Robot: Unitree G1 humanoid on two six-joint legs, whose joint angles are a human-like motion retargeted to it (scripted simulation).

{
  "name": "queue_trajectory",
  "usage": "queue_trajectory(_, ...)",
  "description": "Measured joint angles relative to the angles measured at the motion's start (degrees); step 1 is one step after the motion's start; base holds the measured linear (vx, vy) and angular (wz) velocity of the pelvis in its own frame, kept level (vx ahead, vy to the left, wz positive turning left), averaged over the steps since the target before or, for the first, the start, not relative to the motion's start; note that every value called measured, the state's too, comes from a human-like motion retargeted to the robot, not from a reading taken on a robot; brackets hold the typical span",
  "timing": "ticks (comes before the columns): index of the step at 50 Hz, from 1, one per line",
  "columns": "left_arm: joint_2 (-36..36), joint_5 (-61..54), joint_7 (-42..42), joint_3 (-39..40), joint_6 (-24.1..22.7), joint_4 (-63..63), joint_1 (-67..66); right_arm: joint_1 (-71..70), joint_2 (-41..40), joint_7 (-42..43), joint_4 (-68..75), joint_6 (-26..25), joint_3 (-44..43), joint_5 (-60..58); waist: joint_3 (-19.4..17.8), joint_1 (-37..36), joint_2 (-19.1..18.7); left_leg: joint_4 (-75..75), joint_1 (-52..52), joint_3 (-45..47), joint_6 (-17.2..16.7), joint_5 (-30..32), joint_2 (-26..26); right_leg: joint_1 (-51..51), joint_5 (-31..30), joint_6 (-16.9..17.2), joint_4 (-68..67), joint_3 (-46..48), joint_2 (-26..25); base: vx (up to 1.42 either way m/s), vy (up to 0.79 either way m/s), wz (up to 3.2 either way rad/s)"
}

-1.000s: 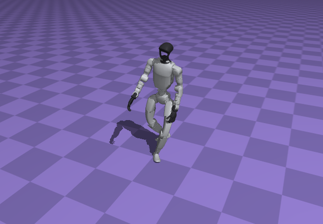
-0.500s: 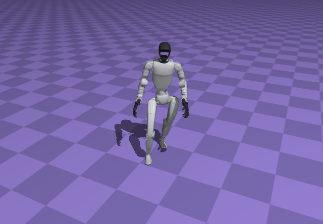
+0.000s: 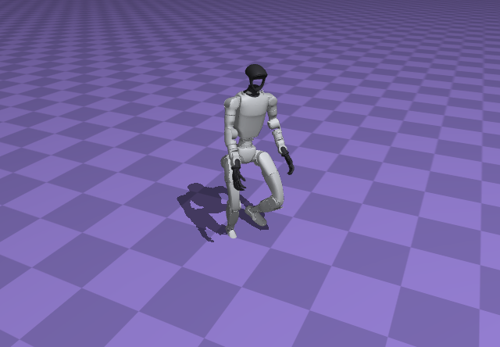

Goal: Walk

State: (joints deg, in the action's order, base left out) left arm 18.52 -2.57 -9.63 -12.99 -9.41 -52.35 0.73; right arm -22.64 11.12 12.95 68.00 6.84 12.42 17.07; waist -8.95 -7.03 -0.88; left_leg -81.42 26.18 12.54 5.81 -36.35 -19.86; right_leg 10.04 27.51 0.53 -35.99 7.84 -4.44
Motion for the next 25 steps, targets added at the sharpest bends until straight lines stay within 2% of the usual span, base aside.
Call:
queue_trajectory(5, 0.0, 0.7, -1.4, -0.2, -1.4, 7.8, 5.2, -2.2, -0.5, -2.4, -1.0, 0.1, 1.2, -0.3, -2.3, -0.8, 3.5, 18.9, 4.6, 4.7, -1.5, -1.3, 5.6, -6.9, 4.8, 1.3, 1.0, -0.3, 3.3, 0.56, 0.03, 0.43)
queue_trajectory(8, -0.2, 1.5, -2.2, -0.7, -1.7, 8.1, 8.1, -3.1, -0.5, -3.6, -1.1, 0.0, 1.8, -1.5, -2.8, 0.0, 6.0, 35.3, 5.2, 6.9, -3.1, 1.4, 10.3, -10.1, 6.9, 2.4, 2.0, 0.0, 5.9, 0.57, 0.06, 0.41)
queue_trajectory(10, -0.5, 1.9, -2.5, -1.2, -1.6, 7.7, 8.3, -2.6, -0.6, -4.0, -0.9, 0.0, 2.4, -2.3, -2.8, 0.4, 6.5, 39.6, 6.8, 7.1, -4.0, 1.6, 11.0, -10.8, 8.9, 2.9, -0.2, -0.1, 6.5, 0.55, 0.06, 0.25)
queue_trajectory(12, -0.4, 2.0, -2.6, -1.6, -1.3, 5.6, 9.6, -3.0, -0.5, -4.6, 0.0, -0.2, 2.2, -3.1, -2.0, 1.0, 9.4, 50.1, 3.9, 8.5, -3.4, 6.6, 15.7, -11.1, 10.2, 3.9, -0.9, -1.0, 9.4, 0.59, 0.08, 0.22)
queue_trajectory(15, -0.9, 1.7, -2.5, -2.3, -0.2, 2.4, 8.4, -1.1, -0.8, -4.8, 1.6, -0.5, 2.3, -3.6, -1.7, 1.4, 11.5, 45.5, 4.5, 8.2, -2.4, 9.0, 17.0, -11.5, 11.0, 5.2, -6.8, -2.9, 11.8, 0.56, 0.08, 0.06)
queue_trajectory(18, -1.2, 1.0, -1.5, -3.4, 1.2, -3.3, 7.2, 1.5, -1.4, -5.3, 4.2, -1.1, 1.6, -4.0, -1.0, 1.9, 14.4, 41.3, 3.5, 8.4, -0.6, 11.1, 19.8, -11.0, 6.5, 8.1, -13.9, -4.8, 15.0, 0.55, 0.12, 0.12)
queue_trajectory(20, -1.4, 0.4, -0.4, -4.4, 1.7, -8.1, 6.9, 3.3, -1.7, -5.9, 5.9, -1.5, 1.1, -4.5, -0.7, 3.1, 17.7, 44.4, 0.3, 8.9, 1.0, 12.6, 24.7, -9.5, 0.5, 11.6, -20.1, -7.1, 18.4, 0.51, 0.14, 0.39)
queue_trajectory(22, -1.6, 0.1, 0.5, -5.1, 2.3, -11.2, 6.4, 4.8, -1.6, -6.6, 7.1, -2.1, 0.9, -5.1, -0.5, 4.7, 20.1, 48.3, -3.1, 9.1, 2.3, 13.6, 28.8, -6.6, -8.4, 14.2, -27.6, -8.2, 21.9, 0.48, 0.12, 0.36)
queue_trajectory(23, -1.6, 0.1, 0.9, -5.3, 2.6, -12.4, 6.3, 5.3, -1.5, -6.9, 7.5, -2.3, 0.9, -5.4, -0.4, 5.5, 20.9, 50.5, -5.0, 9.0, 2.6, 14.0, 30.3, -4.8, -12.7, 14.4, -31.3, -8.2, 23.3, 0.48, 0.09, 0.26)
queue_trajectory(25, -1.7, 0.3, 1.0, -6.0, 3.0, -13.7, 5.6, 6.7, -1.3, -7.0, 7.8, -2.6, 1.1, -6.1, -0.4, 7.3, 21.9, 50.5, -7.2, 8.8, 3.2, 12.8, 32.3, -1.8, -17.0, 14.5, -38.3, -7.9, 26.4, 0.49, 0.12, 0.22)
